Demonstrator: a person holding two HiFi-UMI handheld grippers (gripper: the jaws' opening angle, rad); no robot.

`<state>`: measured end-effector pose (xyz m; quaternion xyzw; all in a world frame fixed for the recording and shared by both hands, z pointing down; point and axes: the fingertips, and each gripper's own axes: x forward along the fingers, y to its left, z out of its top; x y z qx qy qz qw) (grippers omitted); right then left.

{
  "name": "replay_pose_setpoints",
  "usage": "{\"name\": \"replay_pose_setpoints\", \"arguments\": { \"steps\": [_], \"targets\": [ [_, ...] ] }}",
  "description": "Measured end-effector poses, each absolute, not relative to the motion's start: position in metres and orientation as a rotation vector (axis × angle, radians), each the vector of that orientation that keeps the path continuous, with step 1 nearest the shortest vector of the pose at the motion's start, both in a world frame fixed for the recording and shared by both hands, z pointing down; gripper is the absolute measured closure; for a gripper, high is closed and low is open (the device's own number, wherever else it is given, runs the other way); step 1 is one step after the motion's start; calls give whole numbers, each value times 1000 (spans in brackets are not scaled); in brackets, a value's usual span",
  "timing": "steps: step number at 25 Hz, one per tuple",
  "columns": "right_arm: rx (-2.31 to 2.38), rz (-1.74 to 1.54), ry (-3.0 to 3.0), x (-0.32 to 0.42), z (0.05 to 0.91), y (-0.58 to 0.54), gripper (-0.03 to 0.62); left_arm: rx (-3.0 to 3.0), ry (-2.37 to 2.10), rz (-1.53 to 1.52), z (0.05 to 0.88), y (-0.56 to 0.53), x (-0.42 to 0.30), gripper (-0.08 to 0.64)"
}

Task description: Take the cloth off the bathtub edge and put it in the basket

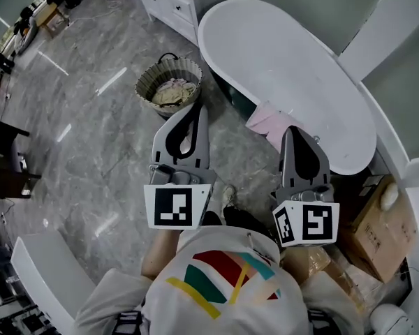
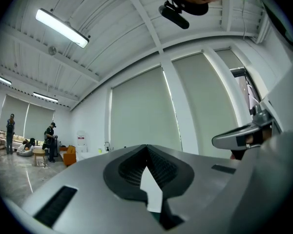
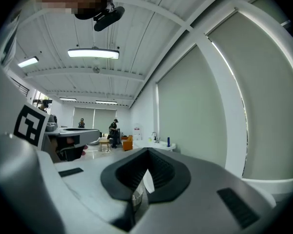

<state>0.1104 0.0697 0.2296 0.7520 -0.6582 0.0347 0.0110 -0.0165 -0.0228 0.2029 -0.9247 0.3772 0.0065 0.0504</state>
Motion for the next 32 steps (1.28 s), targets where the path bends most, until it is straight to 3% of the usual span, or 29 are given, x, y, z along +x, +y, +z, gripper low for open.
{"name": "replay_pose_setpoints", "arguments": {
  "steps": [18,32],
  "targets": [
    [2744,39,-1557,209,206,67,583,-2954,668,29,197,-72,114,541],
    [2950,-4,-1105,237,203,116,583,-3024,273,111,192,-60,178,541]
  ]
}}
